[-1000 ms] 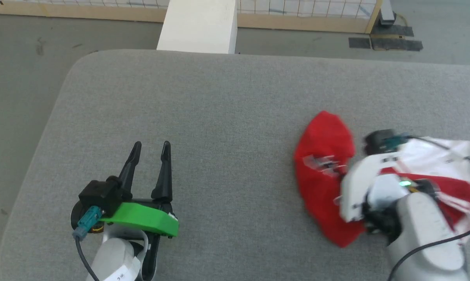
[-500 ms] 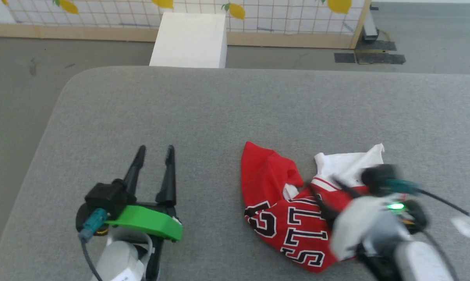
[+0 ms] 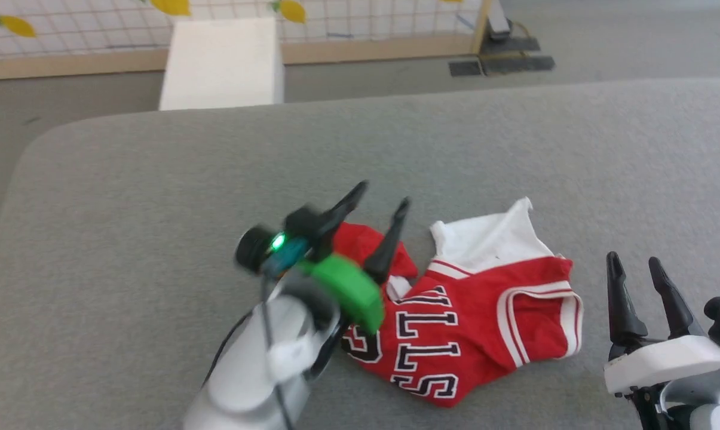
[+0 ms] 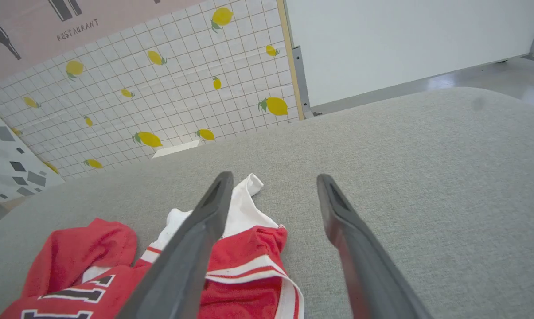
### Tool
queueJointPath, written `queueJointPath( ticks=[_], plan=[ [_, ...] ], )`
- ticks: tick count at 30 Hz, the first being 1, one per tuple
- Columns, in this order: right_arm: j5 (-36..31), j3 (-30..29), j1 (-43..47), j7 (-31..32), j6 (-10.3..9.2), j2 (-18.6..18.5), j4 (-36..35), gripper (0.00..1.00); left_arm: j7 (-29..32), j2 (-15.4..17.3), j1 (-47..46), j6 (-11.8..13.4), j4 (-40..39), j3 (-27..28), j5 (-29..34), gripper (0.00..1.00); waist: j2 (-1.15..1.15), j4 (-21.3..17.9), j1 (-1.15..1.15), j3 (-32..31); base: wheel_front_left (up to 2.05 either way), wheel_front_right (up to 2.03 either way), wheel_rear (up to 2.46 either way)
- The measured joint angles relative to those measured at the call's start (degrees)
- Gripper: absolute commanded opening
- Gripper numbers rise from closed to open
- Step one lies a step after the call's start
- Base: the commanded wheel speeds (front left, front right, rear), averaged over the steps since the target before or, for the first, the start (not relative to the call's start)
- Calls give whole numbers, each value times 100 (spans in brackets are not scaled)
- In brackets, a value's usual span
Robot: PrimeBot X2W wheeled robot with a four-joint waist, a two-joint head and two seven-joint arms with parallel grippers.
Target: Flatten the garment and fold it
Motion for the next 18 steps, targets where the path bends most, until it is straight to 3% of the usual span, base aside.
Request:
queueJointPath(
  ticks=[7,14,18],
  plan=[
    [233,254,-356,-331,0,1,280,100,1575,-9,-1394,29,1122,-1055,-783,100,0,-462,0,394,0,0,0],
    [464,577,-569,-631,0,1,655,100,3355,-9,-2054,604,2087,-1577,-1201,100,0,-1003,0,731,0,0,0],
    [511,630,-610,-713,0,-1,814,100,4122,-10,-2234,633,2336,-1693,-1416,100,0,-1235,0,880,0,0,0]
  ],
)
